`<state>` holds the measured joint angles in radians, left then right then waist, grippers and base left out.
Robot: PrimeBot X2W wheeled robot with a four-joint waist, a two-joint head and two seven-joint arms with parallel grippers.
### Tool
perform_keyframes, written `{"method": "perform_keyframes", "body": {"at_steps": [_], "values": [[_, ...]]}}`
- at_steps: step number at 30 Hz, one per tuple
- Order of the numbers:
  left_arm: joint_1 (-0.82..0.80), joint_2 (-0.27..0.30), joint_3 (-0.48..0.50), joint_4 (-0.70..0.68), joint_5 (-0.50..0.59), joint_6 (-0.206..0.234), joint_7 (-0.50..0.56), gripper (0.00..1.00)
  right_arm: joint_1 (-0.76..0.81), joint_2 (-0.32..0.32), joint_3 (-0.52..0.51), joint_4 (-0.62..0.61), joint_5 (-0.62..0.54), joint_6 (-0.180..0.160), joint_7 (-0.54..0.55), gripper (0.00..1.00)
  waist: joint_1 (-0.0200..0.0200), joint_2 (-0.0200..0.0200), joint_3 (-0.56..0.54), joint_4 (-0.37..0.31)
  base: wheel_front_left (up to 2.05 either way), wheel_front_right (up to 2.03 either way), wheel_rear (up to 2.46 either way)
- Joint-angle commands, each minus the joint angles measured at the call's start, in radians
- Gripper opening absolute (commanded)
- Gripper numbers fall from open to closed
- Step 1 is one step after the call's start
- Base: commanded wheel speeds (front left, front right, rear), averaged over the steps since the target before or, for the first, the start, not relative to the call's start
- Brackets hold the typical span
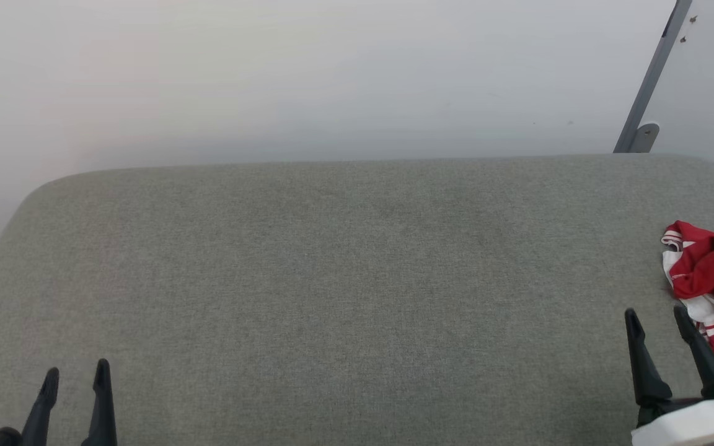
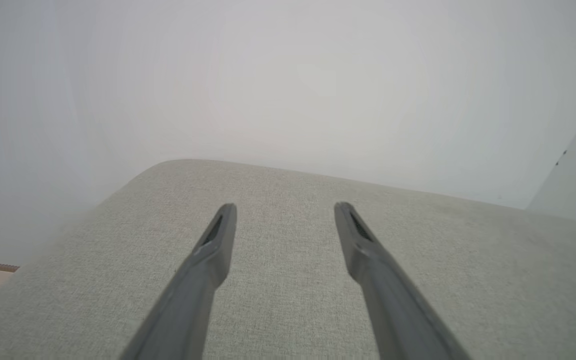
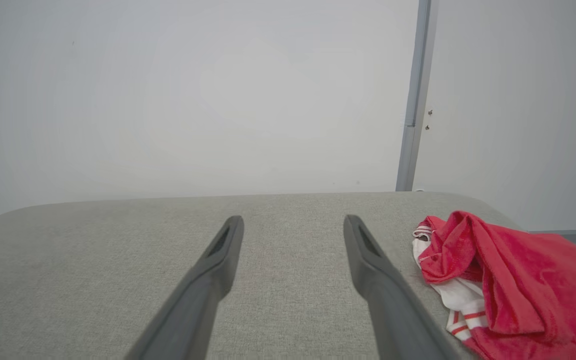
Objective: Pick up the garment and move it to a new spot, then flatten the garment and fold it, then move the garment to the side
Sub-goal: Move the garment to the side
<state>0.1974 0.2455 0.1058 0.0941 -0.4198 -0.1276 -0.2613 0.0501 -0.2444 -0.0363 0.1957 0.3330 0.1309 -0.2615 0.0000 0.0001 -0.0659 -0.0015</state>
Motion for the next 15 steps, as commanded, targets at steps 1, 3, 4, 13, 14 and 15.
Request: {"method": "perform_keyframes", "body": {"at_steps": [1, 3, 4, 13, 14, 15], "values": [[0.014, 0.001, -0.002, 0.004, 0.009, -0.002, -0.005, 1.00, 0.013, 0.009, -0.006, -0.011, -0.002, 0.000, -0.004, 1.00, 0.0000, -0.0001, -0.001, -0.002, 0.00, 0.00, 0.00], [0.013, 0.000, -0.002, 0.004, 0.009, -0.002, -0.005, 1.00, 0.022, 0.013, -0.009, -0.014, -0.006, 0.000, -0.004, 1.00, 0.0000, -0.0001, -0.001, -0.004, 0.00, 0.00, 0.00], [0.013, 0.000, -0.003, 0.004, 0.010, -0.002, -0.005, 1.00, 0.025, 0.016, -0.010, -0.015, -0.007, 0.000, -0.004, 1.00, 0.0000, -0.0001, -0.002, -0.004, 0.00, 0.00, 0.00], [0.008, 0.003, -0.015, 0.007, 0.010, -0.002, -0.005, 1.00, 0.037, 0.024, -0.014, -0.021, -0.023, 0.000, -0.004, 1.00, 0.0000, -0.0001, -0.003, -0.005, 0.00, 0.00, 0.00], [0.008, 0.002, -0.016, 0.006, 0.011, -0.002, -0.005, 1.00, 0.037, 0.026, -0.013, -0.021, -0.026, 0.000, -0.004, 1.00, 0.0000, -0.0001, -0.003, -0.005, 0.00, 0.00, 0.00], [0.008, 0.002, -0.018, 0.005, 0.011, -0.002, -0.005, 1.00, 0.037, 0.027, -0.013, -0.022, -0.028, 0.000, -0.004, 1.00, 0.0000, -0.0001, -0.002, -0.005, 0.00, 0.00, 0.00]]}}
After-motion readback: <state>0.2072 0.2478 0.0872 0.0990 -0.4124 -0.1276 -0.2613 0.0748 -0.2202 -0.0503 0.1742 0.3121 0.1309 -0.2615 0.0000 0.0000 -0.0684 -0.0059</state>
